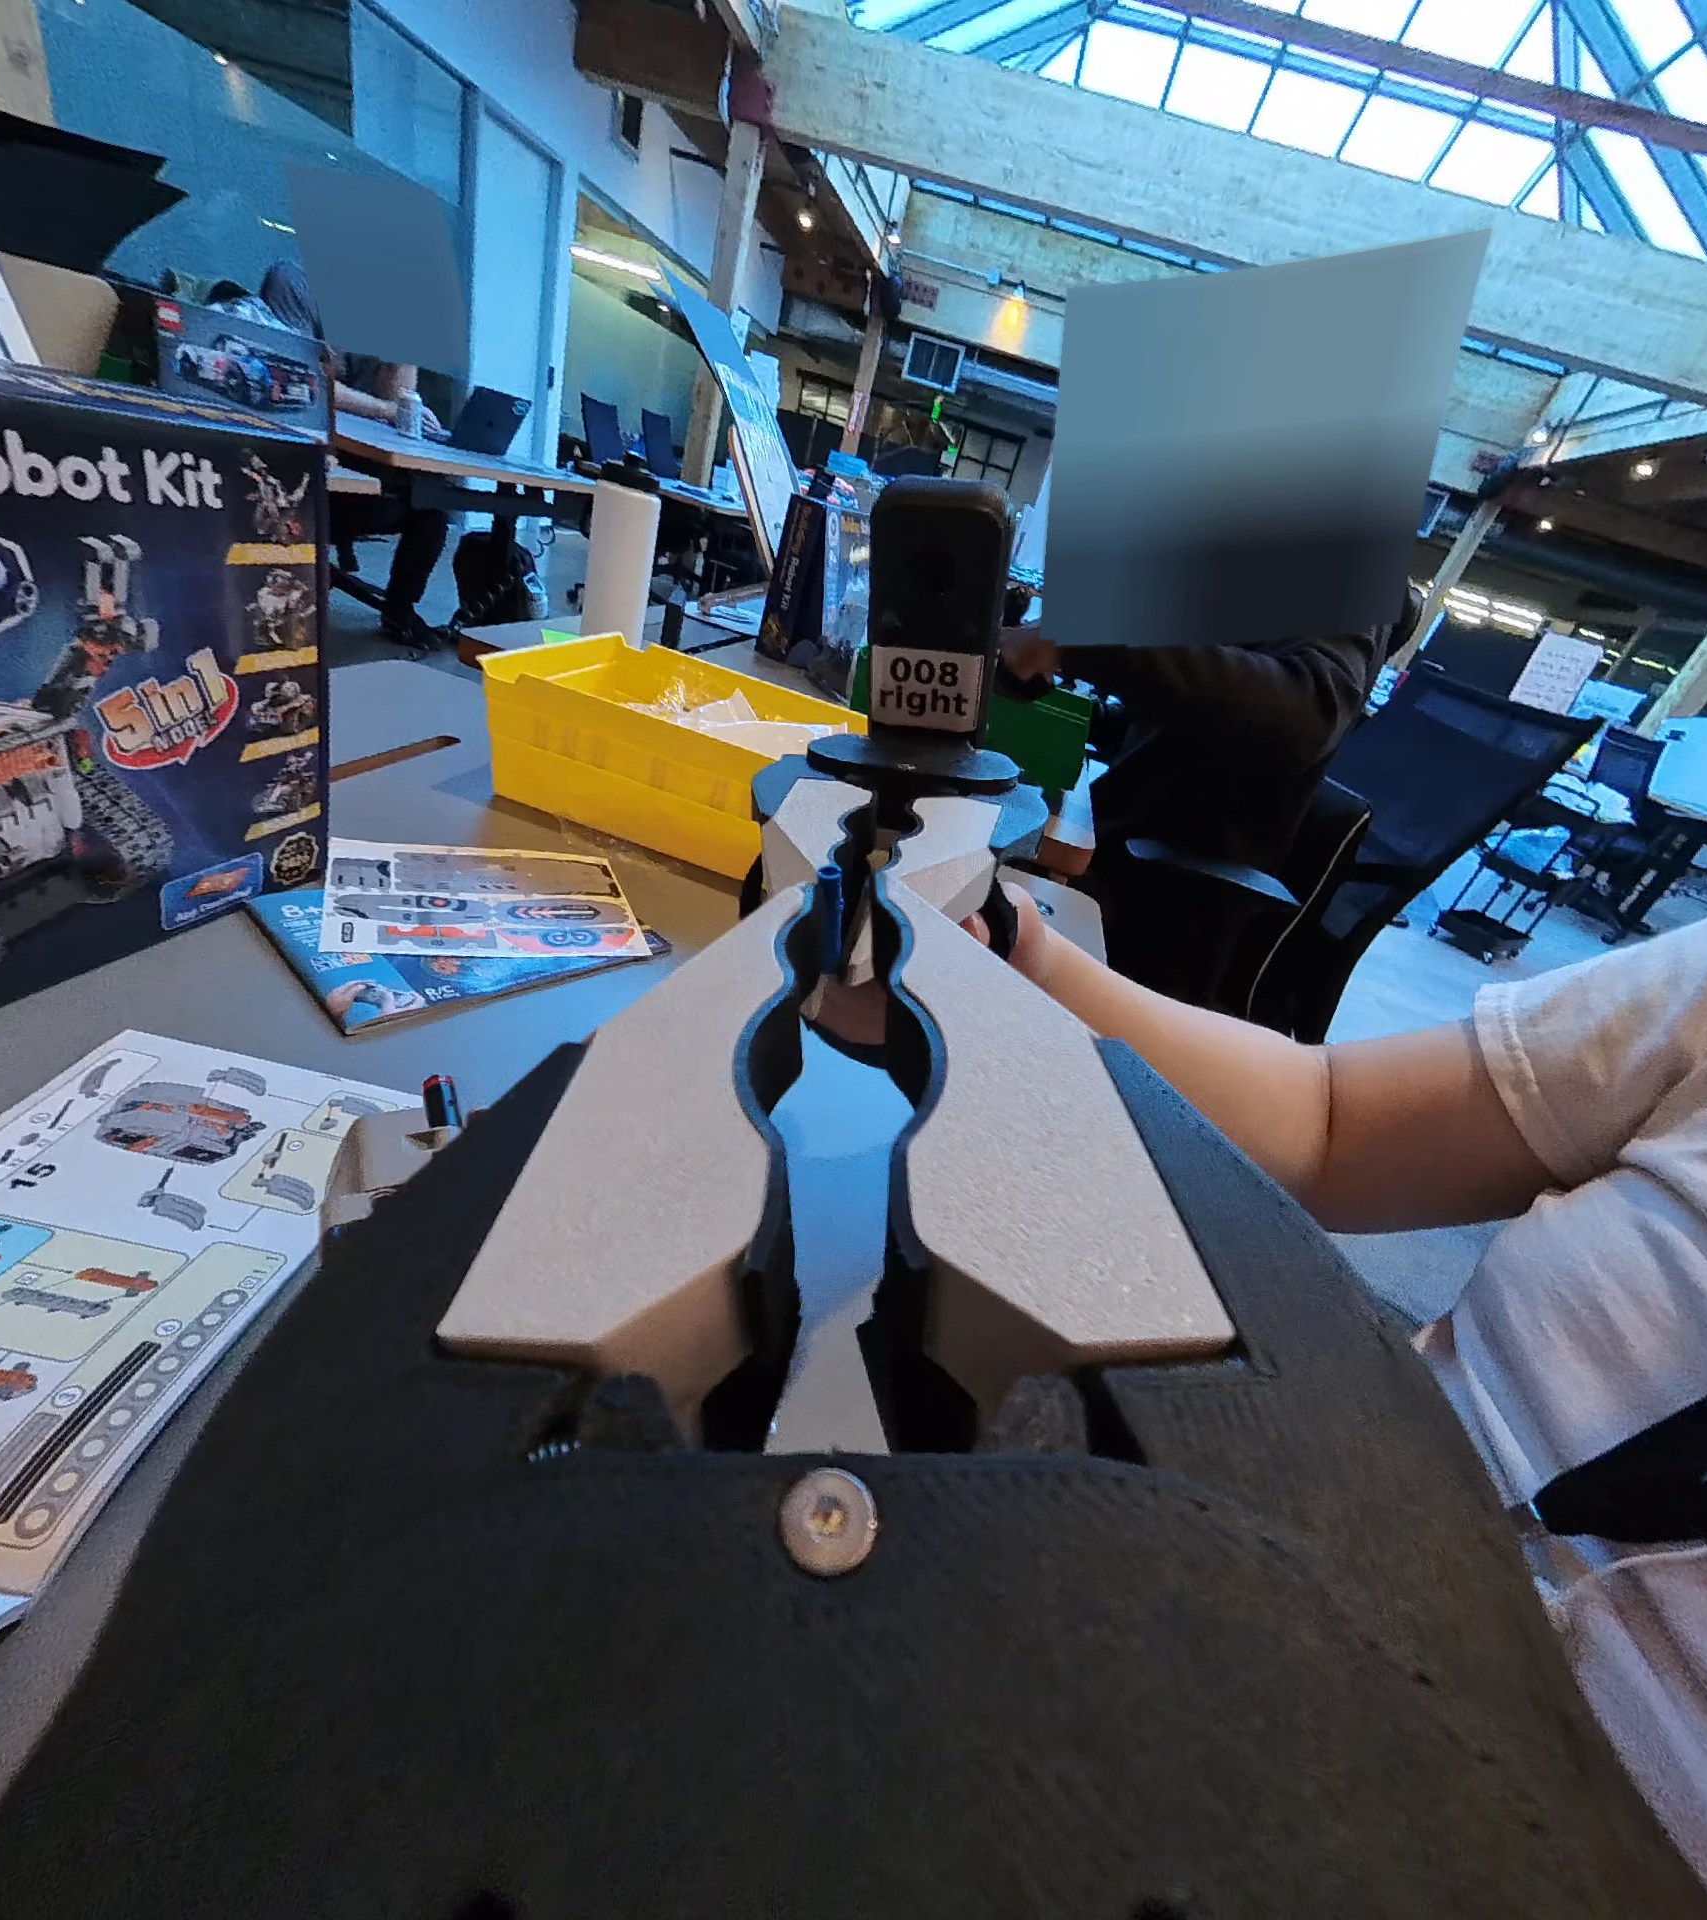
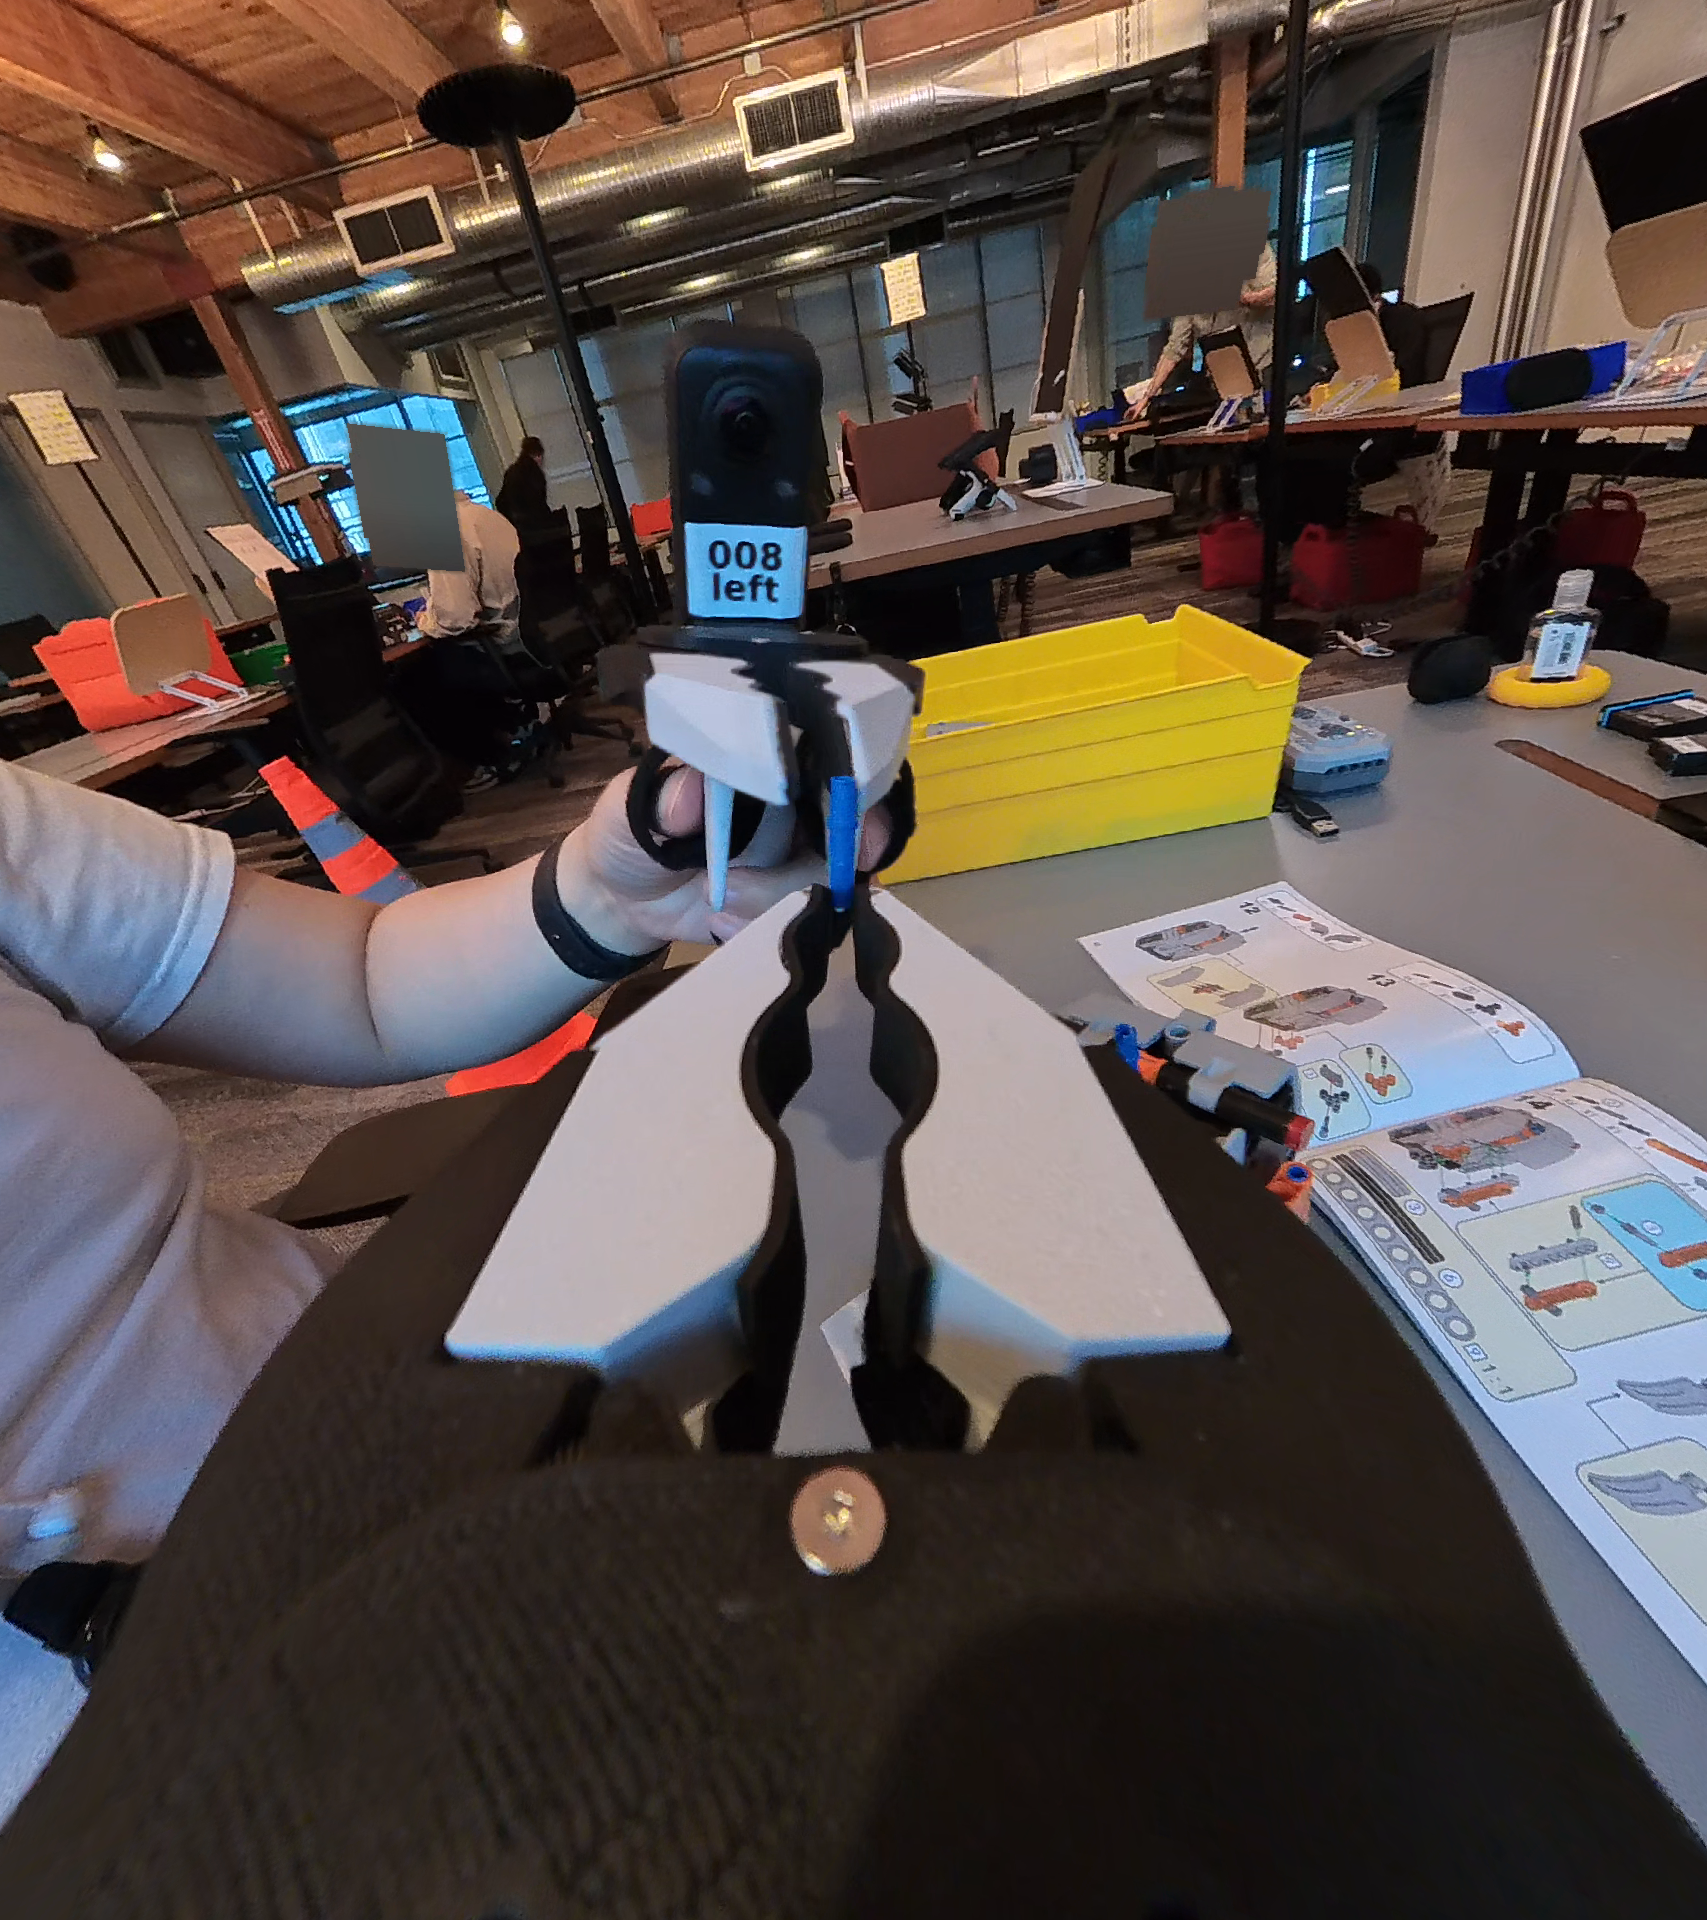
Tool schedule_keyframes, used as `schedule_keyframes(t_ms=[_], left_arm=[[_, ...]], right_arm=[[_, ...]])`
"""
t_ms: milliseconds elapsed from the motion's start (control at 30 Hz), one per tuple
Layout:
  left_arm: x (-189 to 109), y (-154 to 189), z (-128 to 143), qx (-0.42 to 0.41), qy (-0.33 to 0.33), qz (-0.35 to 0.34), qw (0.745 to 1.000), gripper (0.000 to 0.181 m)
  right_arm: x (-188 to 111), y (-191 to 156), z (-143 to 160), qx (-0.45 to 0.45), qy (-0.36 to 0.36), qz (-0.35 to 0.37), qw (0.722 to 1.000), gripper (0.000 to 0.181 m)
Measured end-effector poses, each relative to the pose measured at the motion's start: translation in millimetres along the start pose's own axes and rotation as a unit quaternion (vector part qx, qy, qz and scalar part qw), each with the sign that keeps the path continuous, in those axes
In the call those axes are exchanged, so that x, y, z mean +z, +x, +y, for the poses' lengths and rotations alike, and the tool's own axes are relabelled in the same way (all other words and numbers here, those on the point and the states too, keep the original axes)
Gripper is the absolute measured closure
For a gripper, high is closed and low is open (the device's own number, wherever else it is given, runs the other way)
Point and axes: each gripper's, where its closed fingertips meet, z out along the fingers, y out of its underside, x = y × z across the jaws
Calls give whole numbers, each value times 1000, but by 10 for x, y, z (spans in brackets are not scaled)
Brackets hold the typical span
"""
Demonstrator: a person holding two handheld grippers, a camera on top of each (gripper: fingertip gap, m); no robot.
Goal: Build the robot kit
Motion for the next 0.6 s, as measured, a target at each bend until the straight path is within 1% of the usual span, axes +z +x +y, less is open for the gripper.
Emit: schedule_keyframes(t_ms=[133,200,233,267,300,367,433,600], left_arm=[[10,-21,37,6,-12,-4,1000,181],[0,-43,59,9,-19,-9,1000,181],[-9,-69,66,11,-22,-16,1000,177],[-20,-92,65,13,-23,-24,999,170],[-27,-95,65,13,-23,-24,999,167],[-28,-66,74,11,-25,-13,1000,168],[-22,-54,101,11,-29,-8,999,179],[-23,-50,111,3,-23,-4,1000,177]], right_arm=[[10,-10,41,-6,-12,-1,1000,180],[17,5,66,-7,-17,2,1000,180],[21,7,76,-5,-18,2,1000,180],[24,6,80,-3,-19,0,1000,180],[27,3,85,-3,-20,-2,1000,180],[36,-3,101,-6,-24,-3,1000,179],[46,-5,123,-8,-30,-2,1000,179],[44,12,122,-4,-26,1,1000,180]])
